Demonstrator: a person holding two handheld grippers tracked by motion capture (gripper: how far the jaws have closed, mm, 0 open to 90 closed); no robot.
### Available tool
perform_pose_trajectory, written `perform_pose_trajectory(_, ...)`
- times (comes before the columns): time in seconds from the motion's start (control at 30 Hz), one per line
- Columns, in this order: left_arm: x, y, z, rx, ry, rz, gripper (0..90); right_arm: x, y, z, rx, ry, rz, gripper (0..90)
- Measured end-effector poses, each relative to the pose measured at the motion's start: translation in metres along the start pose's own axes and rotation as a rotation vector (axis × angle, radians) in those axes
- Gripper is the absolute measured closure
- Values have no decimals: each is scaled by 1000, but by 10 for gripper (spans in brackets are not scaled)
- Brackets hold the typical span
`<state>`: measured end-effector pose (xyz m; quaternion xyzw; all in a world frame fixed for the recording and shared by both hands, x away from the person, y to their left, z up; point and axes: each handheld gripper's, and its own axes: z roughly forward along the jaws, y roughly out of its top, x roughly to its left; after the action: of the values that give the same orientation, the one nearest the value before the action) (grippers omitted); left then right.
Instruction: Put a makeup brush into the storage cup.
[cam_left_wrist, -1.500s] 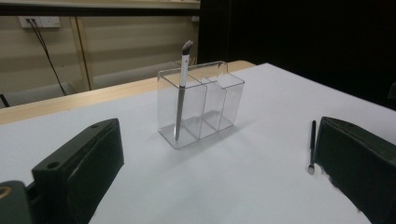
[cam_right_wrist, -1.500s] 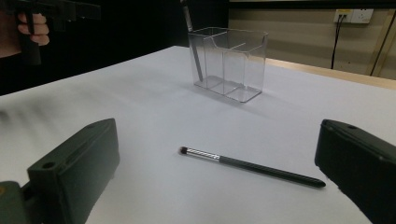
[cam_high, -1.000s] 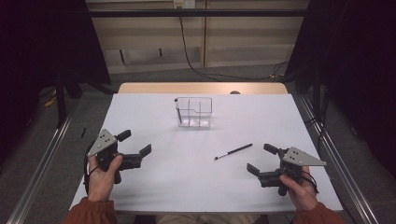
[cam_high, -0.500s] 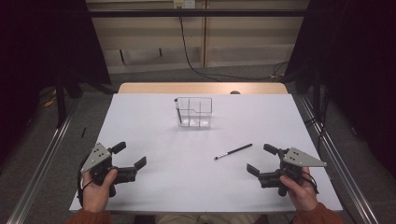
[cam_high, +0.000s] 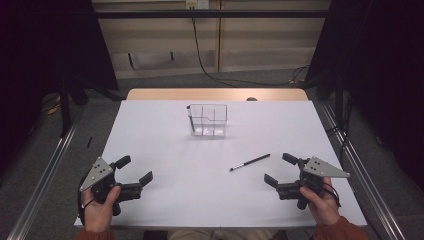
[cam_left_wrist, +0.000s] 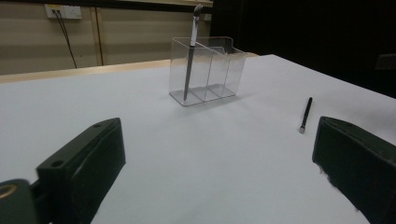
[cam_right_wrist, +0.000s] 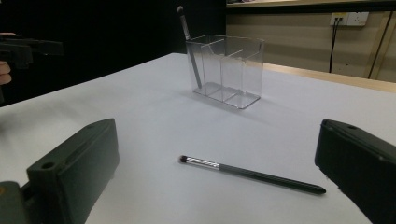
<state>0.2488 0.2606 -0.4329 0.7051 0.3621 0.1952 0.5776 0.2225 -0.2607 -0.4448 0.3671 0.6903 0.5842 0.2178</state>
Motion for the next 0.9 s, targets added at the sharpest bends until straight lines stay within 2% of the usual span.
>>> perform_pose_trajectory(0.1,0,-1,-2,7,7,10,40,-1,2,0,-4,-15,4,0)
perform_pose_trajectory(0.2,-1,-2,-4,6,11,1,34,-1,6,1,-25,-17,-6,0)
perform_pose_trajectory(0.33,-3,-2,-6,6,20,8,30,-3,11,6,-21,-16,-8,0)
perform_pose_trajectory(0.47,-6,-2,-7,16,22,19,30,-6,16,11,-9,5,-18,0)
perform_pose_trajectory(0.63,-8,-1,-7,22,22,28,30,-13,21,18,18,8,-21,0)
perform_pose_trajectory(0.8,-6,-2,-7,25,29,28,30,-19,27,31,70,17,-26,0)
perform_pose_trajectory(0.9,-4,-3,-7,32,28,28,30,-23,30,38,80,12,-29,0)
